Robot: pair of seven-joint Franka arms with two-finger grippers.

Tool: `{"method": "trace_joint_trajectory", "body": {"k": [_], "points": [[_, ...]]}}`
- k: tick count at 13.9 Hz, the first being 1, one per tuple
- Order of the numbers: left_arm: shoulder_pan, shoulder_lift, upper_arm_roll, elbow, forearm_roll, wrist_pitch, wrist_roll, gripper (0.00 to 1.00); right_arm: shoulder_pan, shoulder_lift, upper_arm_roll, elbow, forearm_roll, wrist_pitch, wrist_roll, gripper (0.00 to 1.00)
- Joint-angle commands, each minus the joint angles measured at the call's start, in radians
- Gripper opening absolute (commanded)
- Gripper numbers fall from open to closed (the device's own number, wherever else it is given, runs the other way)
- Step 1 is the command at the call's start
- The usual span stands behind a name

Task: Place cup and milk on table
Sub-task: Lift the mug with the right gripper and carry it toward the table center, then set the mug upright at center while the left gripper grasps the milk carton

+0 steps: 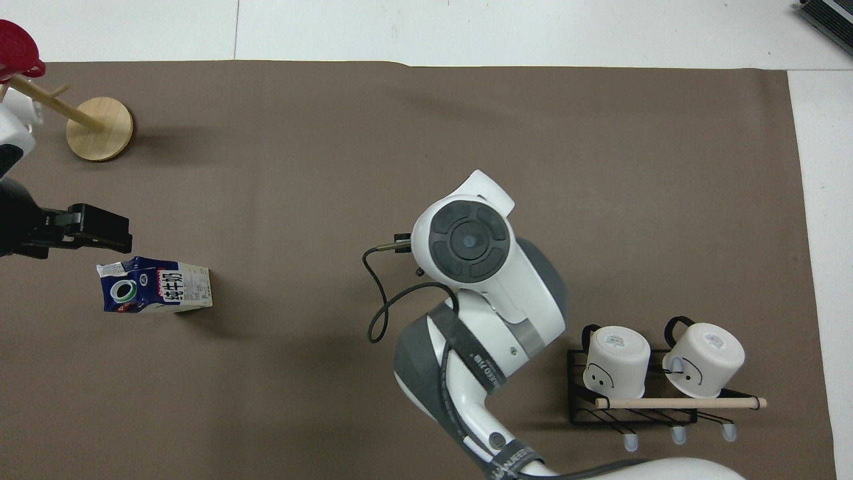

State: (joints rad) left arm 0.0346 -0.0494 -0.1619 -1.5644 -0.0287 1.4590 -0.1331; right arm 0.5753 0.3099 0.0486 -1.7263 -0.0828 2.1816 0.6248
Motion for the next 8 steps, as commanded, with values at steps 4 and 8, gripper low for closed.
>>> {"method": "trace_joint_trajectory", "body": {"k": [4,8], "points": [[0.014,-0.007,0.002,0.006,0.0,-0.012,0.013,1.0,0.093,0.095,-0.003,0.01,-0.081,0.073,0.142,0.0],[0.013,-0.027,0.002,-0.026,0.0,-0.019,0.015,1.0,0.107,0.126,-0.003,0.01,-0.1,0.099,0.182,0.0]]}}
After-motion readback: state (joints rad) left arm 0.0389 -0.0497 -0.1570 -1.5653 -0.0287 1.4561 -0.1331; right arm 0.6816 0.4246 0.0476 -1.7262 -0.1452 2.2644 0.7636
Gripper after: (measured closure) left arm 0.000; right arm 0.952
